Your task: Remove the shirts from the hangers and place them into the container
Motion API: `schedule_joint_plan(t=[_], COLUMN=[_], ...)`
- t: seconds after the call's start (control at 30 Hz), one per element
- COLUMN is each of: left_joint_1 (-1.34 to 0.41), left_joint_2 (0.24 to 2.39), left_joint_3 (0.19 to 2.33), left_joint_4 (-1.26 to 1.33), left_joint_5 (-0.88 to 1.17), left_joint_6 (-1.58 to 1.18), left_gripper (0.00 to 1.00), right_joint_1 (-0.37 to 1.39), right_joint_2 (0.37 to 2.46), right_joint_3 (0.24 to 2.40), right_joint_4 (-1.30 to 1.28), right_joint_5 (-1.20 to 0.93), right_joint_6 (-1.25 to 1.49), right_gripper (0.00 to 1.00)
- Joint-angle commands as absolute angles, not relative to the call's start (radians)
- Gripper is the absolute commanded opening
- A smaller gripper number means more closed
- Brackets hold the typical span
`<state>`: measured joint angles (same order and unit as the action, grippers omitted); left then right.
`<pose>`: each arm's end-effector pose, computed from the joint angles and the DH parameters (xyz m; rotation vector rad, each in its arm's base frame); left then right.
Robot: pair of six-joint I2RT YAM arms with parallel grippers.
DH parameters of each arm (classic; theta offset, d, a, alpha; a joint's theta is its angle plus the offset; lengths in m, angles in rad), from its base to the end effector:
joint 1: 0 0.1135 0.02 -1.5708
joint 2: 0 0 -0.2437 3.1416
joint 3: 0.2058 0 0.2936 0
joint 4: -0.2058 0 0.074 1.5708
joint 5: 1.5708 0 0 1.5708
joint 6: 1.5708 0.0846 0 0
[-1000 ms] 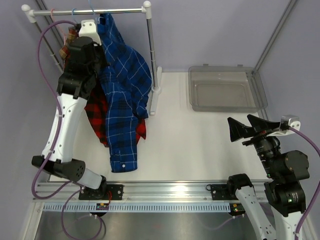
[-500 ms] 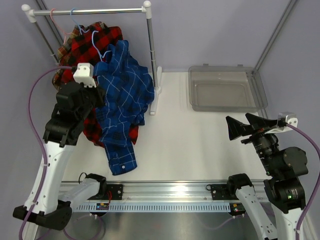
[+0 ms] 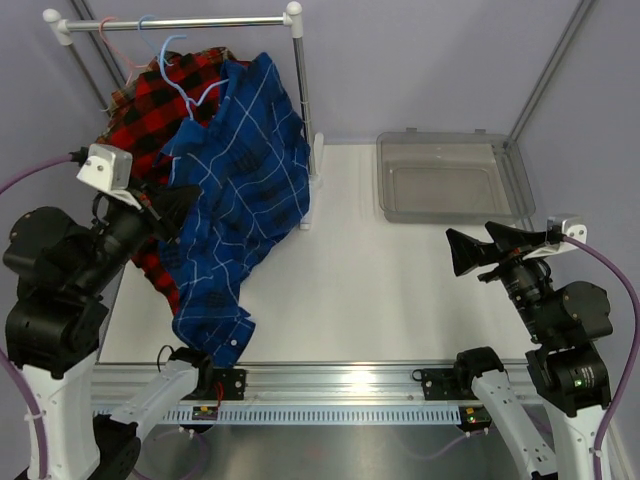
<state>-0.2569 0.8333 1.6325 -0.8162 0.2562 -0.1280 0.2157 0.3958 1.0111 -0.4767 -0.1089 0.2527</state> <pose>0.1583 -0.0638 0.5391 0.3047 1.5808 -0.5023 0.1463 0.0415 0.4442 -0.0638 1.4479 0.4624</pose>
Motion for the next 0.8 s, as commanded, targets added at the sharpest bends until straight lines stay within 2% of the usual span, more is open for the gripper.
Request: schedule_joint_plan(t=[0.0,0.1,0.23,0.43,0.63,0.77], left_joint_1=[-0.256,-0.256,-0.256,-0.258,-0.305,-0.354], left_joint_2=[0.836,0.844,0.830,0.805,0.758,0.758], left_joint_3=[1.759,1.753,1.645,1.419,1.178,1.079], left_joint_4=[-0.698,-0.699,-0.698,-0.696,-0.597,-0.517], left_joint_5=[0.383,0.414,0.439,0.613,0.690,0.669], left_joint_6=[-0.132,-0.141,-0.129,-0.087,-0.106,-0.132], left_gripper=[0.00,0.00,0.00,0.00,0.00,0.00], right_joint_1=[0.229,0.229,0.229,0.229,0.230,0.256], right_joint_2=[0.407,0.408,0.403,0.419,0.555,0.665], right_joint_3=[1.028,1.023,1.008,0.968,0.991,0.991], right_joint_4=[-0.462,-0.462,-0.443,-0.393,-0.388,-0.325], right_joint_5=[-0.161,-0.155,-0.146,-0.123,-0.247,-0.310], right_joint_6=[0.229,0.227,0.227,0.271,0.273,0.282], right_gripper=[0.99,1.00,0.99,0.99,1.00,0.99])
